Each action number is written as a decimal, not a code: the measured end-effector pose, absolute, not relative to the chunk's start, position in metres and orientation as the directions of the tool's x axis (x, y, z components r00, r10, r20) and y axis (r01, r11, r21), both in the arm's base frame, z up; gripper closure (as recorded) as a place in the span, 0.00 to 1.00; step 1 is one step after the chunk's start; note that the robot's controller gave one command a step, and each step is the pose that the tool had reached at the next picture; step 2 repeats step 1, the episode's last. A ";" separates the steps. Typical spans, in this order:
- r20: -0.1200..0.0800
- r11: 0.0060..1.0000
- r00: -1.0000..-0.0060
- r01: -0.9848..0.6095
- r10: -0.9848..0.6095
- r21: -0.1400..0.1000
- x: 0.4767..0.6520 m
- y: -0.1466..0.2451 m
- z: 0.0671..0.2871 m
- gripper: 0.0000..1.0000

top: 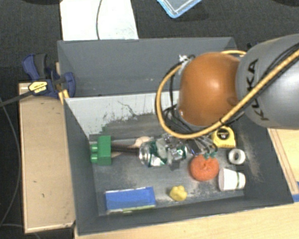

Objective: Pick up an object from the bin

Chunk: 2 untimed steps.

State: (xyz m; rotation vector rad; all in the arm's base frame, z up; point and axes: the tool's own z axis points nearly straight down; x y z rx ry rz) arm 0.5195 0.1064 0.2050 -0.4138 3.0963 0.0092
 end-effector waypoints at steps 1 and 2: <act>-0.019 0.965 -0.965 -0.262 -0.262 0.004 0.520 0.106 0.247 1.00; -0.019 0.965 -0.965 -0.262 -0.262 0.004 0.520 0.106 0.247 1.00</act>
Offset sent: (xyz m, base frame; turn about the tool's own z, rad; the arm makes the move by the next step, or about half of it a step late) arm 0.0003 0.0001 0.0364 0.0003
